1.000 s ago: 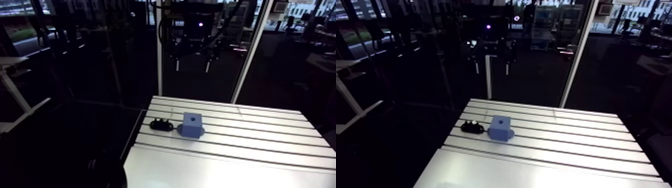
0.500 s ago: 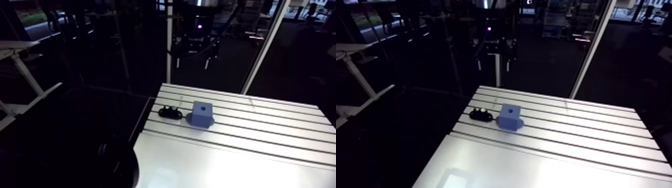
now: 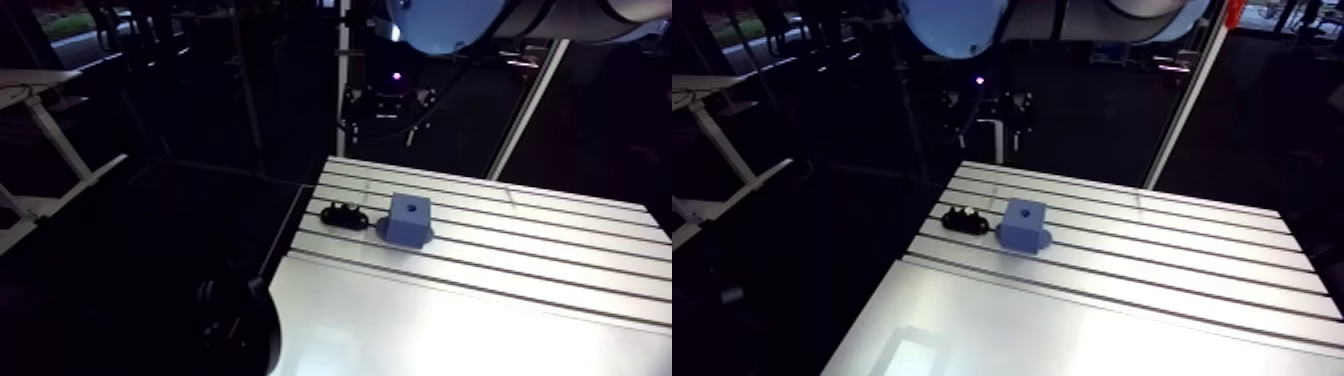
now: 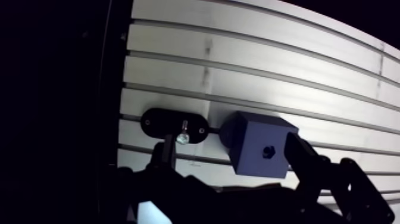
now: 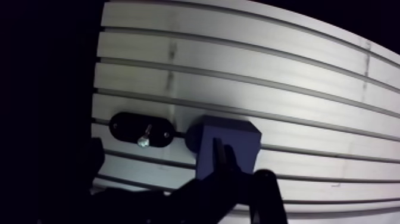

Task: Pick up the M10 bolt and insert it into the hex recess until seated.

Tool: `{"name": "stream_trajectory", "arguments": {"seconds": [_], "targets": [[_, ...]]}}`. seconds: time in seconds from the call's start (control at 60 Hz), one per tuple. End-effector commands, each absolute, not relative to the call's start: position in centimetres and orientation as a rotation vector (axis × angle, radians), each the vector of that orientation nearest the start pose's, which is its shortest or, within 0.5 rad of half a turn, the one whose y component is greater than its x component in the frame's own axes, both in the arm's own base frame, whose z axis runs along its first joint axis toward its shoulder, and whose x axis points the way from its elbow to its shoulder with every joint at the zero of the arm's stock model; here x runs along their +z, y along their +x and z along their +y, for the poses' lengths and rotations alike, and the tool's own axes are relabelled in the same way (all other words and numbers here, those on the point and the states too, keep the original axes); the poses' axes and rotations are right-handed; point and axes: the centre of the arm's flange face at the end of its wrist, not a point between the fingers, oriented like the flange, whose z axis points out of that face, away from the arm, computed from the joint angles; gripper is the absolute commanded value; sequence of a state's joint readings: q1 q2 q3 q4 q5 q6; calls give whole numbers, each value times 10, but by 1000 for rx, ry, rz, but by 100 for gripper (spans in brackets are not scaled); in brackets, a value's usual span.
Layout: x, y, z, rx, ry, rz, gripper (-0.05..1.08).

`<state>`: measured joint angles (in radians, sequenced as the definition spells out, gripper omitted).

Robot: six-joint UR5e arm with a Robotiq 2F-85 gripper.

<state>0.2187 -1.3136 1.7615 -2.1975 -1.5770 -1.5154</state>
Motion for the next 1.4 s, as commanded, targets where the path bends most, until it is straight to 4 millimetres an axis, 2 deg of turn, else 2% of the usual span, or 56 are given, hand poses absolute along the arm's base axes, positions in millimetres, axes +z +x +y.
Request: {"name": "stream_trajectory", "arguments": {"seconds": [0.017, 0.317, 0.7, 1.15, 1.283, 1.4], "targets": [[315, -533, -261, -33, -287, 3316, 1], [305, -524, -273, -28, -324, 3298, 15], [281, -513, -290, -35, -346, 3286, 31], [257, -506, -298, -42, -351, 3305, 37], [244, -504, -299, -38, -355, 3294, 38], [244, -504, -300, -36, -355, 3300, 38]]}}
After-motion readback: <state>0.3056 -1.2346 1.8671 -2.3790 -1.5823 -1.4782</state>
